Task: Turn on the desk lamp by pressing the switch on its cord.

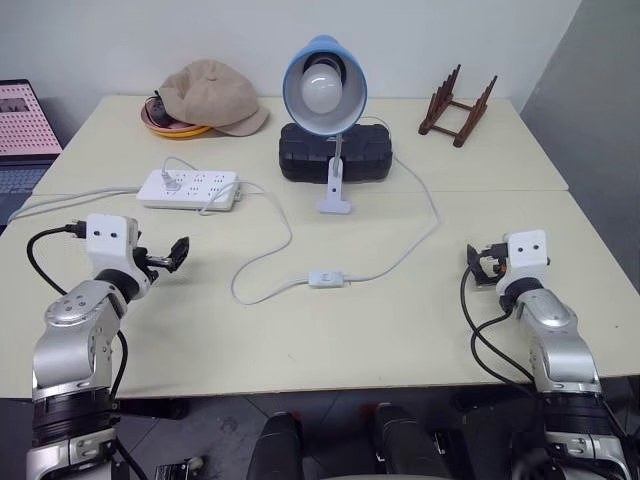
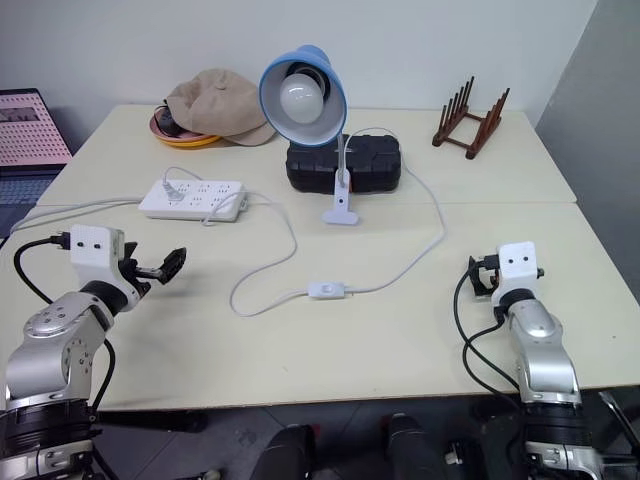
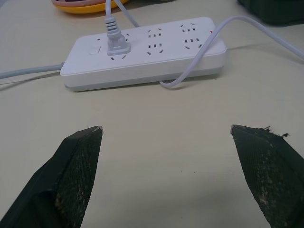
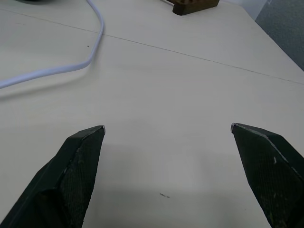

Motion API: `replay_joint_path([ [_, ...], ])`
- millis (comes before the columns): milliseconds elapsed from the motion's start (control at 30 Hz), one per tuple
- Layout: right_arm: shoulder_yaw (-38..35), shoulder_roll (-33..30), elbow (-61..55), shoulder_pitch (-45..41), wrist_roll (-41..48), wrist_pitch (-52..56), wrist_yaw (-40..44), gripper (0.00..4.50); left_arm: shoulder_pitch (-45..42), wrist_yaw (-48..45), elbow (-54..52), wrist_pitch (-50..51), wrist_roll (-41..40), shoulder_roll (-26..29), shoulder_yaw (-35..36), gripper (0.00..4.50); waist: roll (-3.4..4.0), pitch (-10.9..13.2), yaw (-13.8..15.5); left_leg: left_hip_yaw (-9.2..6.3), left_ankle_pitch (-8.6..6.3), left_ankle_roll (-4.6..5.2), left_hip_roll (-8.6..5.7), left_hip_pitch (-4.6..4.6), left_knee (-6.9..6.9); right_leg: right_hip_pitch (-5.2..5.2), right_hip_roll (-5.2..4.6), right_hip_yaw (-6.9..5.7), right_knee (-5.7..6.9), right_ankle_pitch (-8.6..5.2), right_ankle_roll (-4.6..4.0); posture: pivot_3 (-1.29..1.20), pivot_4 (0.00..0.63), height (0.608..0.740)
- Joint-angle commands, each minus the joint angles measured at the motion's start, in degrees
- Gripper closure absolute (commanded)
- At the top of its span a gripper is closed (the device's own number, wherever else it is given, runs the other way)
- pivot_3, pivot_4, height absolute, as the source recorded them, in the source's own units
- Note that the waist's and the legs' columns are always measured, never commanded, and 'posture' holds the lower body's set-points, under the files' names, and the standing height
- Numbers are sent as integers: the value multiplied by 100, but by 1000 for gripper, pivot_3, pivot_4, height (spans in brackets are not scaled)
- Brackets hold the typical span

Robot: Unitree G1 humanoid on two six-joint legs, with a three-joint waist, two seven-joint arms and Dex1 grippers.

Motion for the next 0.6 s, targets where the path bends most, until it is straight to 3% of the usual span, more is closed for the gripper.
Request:
replay_joint_path([
  [33, -1, -81, -137, -90, -30, -117, 70, 38, 96, -106, -374, 40, -148, 131, 211, 0, 0, 0, 0, 0, 0, 0, 0, 0, 0, 0, 0, 0, 0, 0, 0, 0, 150, 740],
  [200, 52, -244, -96, -143, 7, -201, 353, 38, 208, -328, -540, 116, -290, 172, 192, 0, 0, 0, -1, 0, 0, 0, 1, 0, 0, 0, 0, 0, 0, -1, -2, 0, 150, 740],
  [267, 131, -472, -205, -238, 146, -199, 835, 38, 206, -716, -652, 275, -443, 400, 129, 0, 0, 1, -3, 0, 0, 0, 0, 1, 1, 0, 0, 0, 1, -2, -3, 0, 150, 740],
  [600, 1197, -2118, -912, -859, 1350, 212, 4730, 38, 42, -3335, -1470, 836, -1351, 2156, -395, 0, 4, 4, -1, 0, 0, 1, 2, -1, -7, -3, 0, -3, -8, -10, -17, 0, 150, 740],
])
